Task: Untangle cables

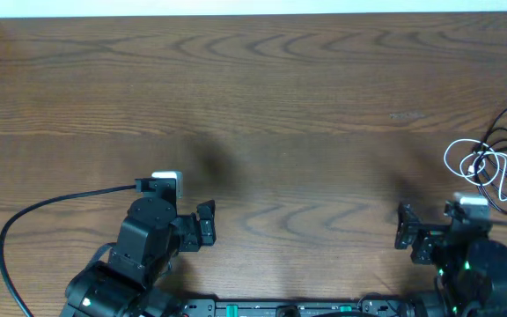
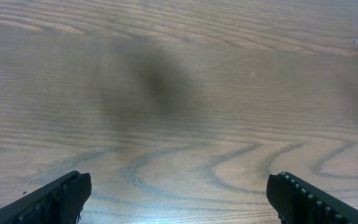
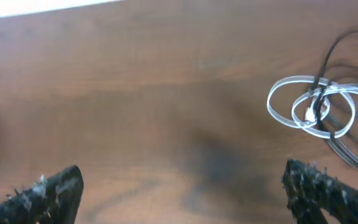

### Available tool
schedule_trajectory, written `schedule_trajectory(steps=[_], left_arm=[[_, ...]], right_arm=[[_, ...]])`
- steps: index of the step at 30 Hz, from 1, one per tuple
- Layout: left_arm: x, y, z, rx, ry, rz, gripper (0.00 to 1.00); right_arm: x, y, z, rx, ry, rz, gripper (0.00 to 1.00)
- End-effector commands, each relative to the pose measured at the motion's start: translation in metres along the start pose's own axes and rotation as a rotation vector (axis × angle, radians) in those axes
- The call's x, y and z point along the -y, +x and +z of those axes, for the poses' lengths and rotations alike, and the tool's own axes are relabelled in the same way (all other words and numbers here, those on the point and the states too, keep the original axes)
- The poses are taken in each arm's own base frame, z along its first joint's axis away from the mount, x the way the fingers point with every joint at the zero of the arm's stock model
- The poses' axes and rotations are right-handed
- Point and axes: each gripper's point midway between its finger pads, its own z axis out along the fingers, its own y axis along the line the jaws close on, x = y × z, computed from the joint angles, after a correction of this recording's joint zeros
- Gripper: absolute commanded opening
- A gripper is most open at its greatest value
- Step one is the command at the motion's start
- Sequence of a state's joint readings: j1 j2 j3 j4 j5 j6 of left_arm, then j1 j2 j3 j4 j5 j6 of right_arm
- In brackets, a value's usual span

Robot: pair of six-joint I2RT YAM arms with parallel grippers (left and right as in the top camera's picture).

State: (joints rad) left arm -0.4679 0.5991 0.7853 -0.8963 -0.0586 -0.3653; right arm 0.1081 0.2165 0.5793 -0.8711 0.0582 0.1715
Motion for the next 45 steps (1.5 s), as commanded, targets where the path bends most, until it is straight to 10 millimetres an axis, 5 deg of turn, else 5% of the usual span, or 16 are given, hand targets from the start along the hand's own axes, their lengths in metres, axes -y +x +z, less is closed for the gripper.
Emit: schedule_trajectory(steps=[1,8,17,29,39,45], left_arm=[[-0.001,-0.001,0.000,0.007,-0.008,0.014,0.96],[-0.001,-0.001,0.000,0.007,-0.008,0.014,0.96],[-0.001,-0.001,0.000,0.007,-0.008,0.014,0.96],[-0.002,-0.001,0.000,0.008,-0.009,0.014,0.96],[-0.001,-0.001,0.000,0.007,-0.008,0.014,0.96],[-0.001,-0.001,0.000,0.007,-0.008,0.014,0.96]], right_arm=[[0.003,-0.003,-0.001,0.090,0.004,-0.015,0.99],[-0.016,-0.011,0.012,0.229,-0.097,-0.178,0.99],[-0.024,-0.027,0.038,0.448,-0.137,-0.184,0.99],[-0.021,-0.045,0.040,0.668,-0.112,-0.199,0.99],[-0.006,0.005,0.072,0.427,-0.045,-0.234,0.99],[-0.007,0.004,0.072,0.433,-0.046,-0.233,0.99]])
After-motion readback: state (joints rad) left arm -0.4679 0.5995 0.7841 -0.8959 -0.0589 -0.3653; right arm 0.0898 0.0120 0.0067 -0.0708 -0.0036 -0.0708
